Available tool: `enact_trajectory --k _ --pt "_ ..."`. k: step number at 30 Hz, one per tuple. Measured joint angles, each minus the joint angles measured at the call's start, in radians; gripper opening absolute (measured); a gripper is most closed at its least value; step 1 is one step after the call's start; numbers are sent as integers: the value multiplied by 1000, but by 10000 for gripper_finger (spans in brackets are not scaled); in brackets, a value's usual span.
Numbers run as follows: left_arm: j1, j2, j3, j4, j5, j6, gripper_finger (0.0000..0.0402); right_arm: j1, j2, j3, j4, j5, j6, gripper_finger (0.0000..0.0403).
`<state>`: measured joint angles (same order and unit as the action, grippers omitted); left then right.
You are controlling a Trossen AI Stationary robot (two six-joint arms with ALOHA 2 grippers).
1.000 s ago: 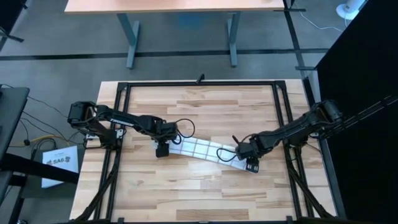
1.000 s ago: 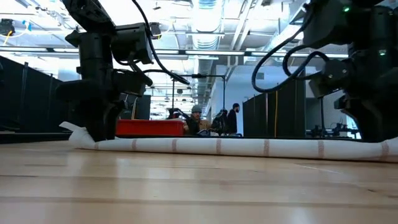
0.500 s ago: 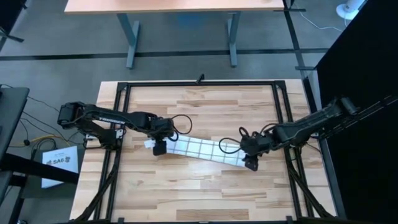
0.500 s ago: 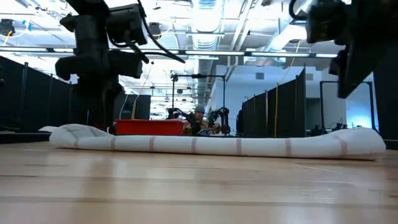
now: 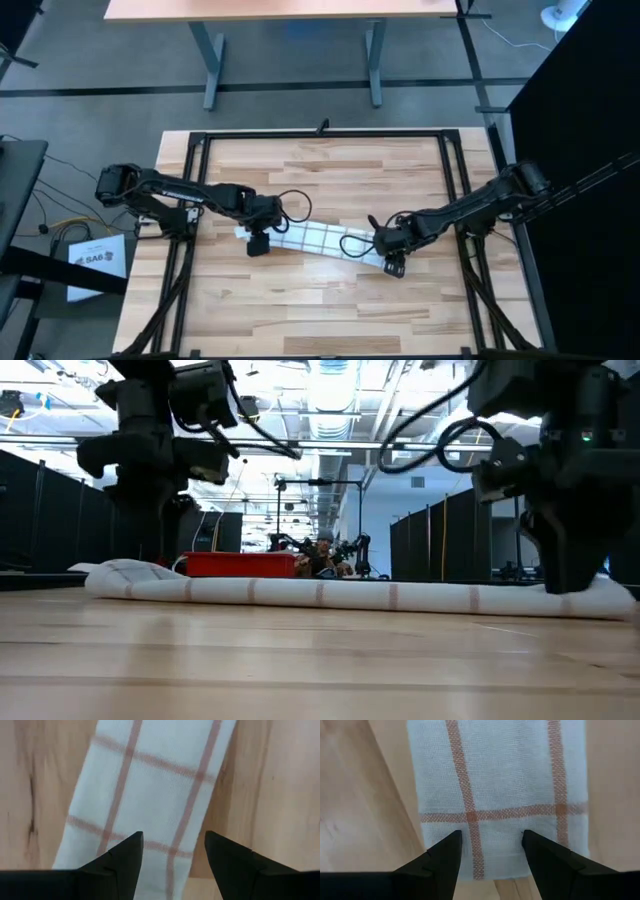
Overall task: Roll towel
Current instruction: Fold the white patterned towel
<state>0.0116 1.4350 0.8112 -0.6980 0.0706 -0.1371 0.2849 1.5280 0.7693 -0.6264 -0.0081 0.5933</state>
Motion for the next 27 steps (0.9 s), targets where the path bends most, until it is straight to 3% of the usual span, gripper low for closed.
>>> enact_trajectory --k 11,27 --pt "33 145 -2 21 -10 7 198 -125 -5 -26 -35 -15 -174 200" --pt "166 143 -5 76 -54 4 198 -497 -5 -26 -99 -19 -637 200"
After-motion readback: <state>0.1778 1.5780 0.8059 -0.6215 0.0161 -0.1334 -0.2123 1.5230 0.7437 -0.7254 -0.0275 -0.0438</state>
